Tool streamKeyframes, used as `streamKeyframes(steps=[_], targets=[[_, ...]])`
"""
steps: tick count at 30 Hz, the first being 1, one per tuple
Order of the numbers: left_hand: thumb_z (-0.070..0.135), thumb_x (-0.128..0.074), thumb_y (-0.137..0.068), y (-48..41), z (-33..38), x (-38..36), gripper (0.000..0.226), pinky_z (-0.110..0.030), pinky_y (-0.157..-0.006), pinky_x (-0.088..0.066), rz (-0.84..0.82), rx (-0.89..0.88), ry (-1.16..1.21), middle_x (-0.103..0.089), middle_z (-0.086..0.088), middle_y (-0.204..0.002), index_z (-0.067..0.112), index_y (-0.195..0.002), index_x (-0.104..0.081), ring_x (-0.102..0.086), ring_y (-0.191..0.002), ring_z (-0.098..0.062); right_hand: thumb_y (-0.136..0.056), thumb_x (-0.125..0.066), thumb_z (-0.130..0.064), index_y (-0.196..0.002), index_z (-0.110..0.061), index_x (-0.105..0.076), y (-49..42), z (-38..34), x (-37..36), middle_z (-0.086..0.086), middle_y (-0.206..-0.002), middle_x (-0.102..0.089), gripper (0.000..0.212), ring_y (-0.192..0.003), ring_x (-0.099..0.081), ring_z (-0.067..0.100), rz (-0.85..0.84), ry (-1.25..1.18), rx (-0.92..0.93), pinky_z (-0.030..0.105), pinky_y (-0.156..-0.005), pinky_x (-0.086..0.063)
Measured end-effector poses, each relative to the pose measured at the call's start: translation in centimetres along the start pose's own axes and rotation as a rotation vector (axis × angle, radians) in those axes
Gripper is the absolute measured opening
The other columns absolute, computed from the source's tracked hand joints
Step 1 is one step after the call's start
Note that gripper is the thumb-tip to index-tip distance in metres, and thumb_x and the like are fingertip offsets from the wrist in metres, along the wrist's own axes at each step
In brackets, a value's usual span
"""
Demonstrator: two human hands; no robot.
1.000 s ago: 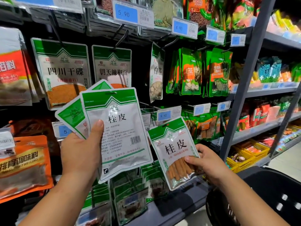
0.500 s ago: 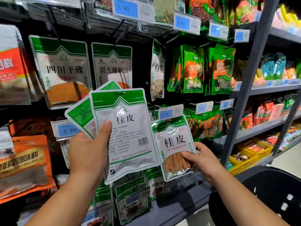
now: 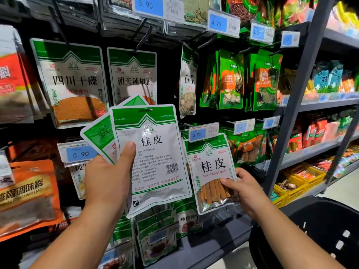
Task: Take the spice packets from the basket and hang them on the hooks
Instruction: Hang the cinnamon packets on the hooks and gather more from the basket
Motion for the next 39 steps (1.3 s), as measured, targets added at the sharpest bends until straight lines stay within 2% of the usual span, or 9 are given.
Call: streamKeyframes(steps=[4, 8, 10, 15, 19, 22, 27, 33, 39], targets=[[0.031, -0.071, -0.095, 0.1, -0.1, -0.2, 0.012, -0.043, -0.093, -0.056, -0.007, 0.021, 0.015, -0.079, 0.014, -0.102, 0.038, -0.090, -0.079, -0.074, -0.100, -0.011, -0.084, -0.079, -0.005, -0.114, -0.006, -0.062, -0.6, 0.0, -1.0, 0.013, -0.106, -0.078, 0.034, -0.102, -0.074, 0.032, 0.030, 0.038, 0.000, 0.051, -0.096, -0.056], [0.031, -0.070, -0.095, 0.1, 0.0, -0.2, 0.009, -0.047, -0.095, -0.057, -0.007, 0.029, 0.005, -0.079, 0.013, -0.105, 0.030, -0.100, -0.077, -0.074, -0.103, -0.012, -0.087, -0.077, -0.005, -0.110, -0.008, -0.063, -0.9, -0.2, -1.8, 0.011, -0.104, -0.079, 0.027, -0.097, -0.076, 0.029, 0.041, 0.044, -0.003, 0.036, -0.078, -0.058], [0.030, -0.070, -0.095, 0.1, 0.1, -0.2, 0.009, -0.045, -0.094, -0.057, -0.007, 0.036, 0.008, -0.079, 0.012, -0.105, 0.029, -0.101, -0.077, -0.074, -0.102, -0.013, -0.087, -0.077, -0.004, -0.109, -0.011, -0.065, -1.1, -0.4, -1.8, 0.009, -0.105, -0.079, 0.026, -0.097, -0.075, 0.027, 0.056, 0.057, 0.012, 0.033, -0.076, -0.056], [0.029, -0.069, -0.096, 0.2, 0.4, -0.1, 0.008, -0.036, -0.088, -0.056, -0.011, 0.020, -0.014, -0.078, 0.018, -0.100, 0.032, -0.095, -0.076, -0.074, -0.097, -0.006, -0.086, -0.077, -0.003, -0.109, -0.009, -0.066, -1.5, 0.0, -1.0, 0.010, -0.104, -0.079, 0.025, -0.095, -0.076, 0.028, 0.111, 0.055, 0.003, 0.037, -0.076, -0.057], [0.030, -0.069, -0.096, 0.2, 0.3, 0.0, 0.009, -0.039, -0.090, -0.056, -0.013, 0.025, -0.006, -0.079, 0.015, -0.104, 0.032, -0.099, -0.077, -0.074, -0.102, -0.010, -0.085, -0.077, -0.004, -0.110, -0.009, -0.067, -1.6, 0.6, -0.1, 0.011, -0.106, -0.078, 0.028, -0.099, -0.075, 0.032, 0.123, 0.067, -0.030, 0.050, -0.090, -0.058], [0.030, -0.069, -0.096, 0.2, 0.2, 0.0, 0.010, -0.039, -0.089, -0.056, -0.011, 0.030, -0.017, -0.079, 0.016, -0.103, 0.034, -0.095, -0.078, -0.074, -0.100, -0.009, -0.085, -0.078, -0.005, -0.111, -0.009, -0.066, -1.4, 0.5, -0.1, 0.010, -0.105, -0.079, 0.029, -0.099, -0.075, 0.032, 0.093, 0.113, -0.040, 0.051, -0.092, -0.057], [0.031, -0.069, -0.096, 0.4, 0.4, -0.1, 0.009, -0.042, -0.091, -0.057, -0.010, 0.032, -0.032, -0.079, 0.015, -0.100, 0.033, -0.093, -0.078, -0.075, -0.098, -0.010, -0.086, -0.078, -0.005, -0.110, -0.008, -0.065, -1.1, 0.1, -1.1, 0.010, -0.104, -0.079, 0.028, -0.093, -0.076, 0.028, 0.086, 0.114, -0.047, 0.039, -0.080, -0.059], [0.028, -0.068, -0.097, 0.6, 0.6, -0.8, 0.010, -0.036, -0.088, -0.057, -0.034, 0.045, -0.006, -0.079, 0.015, -0.103, 0.029, -0.101, -0.077, -0.074, -0.099, -0.007, -0.089, -0.077, -0.008, -0.110, -0.012, -0.066, -1.6, -0.6, -2.6, 0.004, -0.104, -0.077, 0.024, -0.090, -0.075, 0.019, 0.104, 0.134, -0.031, 0.022, -0.066, -0.054], [0.028, -0.068, -0.097, 0.2, 0.3, -0.5, 0.010, -0.038, -0.092, -0.056, -0.024, 0.040, -0.020, -0.078, 0.017, -0.103, 0.033, -0.097, -0.076, -0.074, -0.101, -0.008, -0.091, -0.076, -0.018, -0.102, -0.026, -0.069, -2.7, -0.3, -3.8, -0.003, -0.105, -0.076, 0.016, -0.098, -0.072, 0.019, 0.117, 0.269, -0.006, 0.046, -0.096, -0.057]])
Point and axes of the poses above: each hand's wrist, its own y-axis away from the middle knuckle, its own x-axis out of the back of the hand, z = x × y, the point moved 5 cm from there along -y, towards the middle knuckle
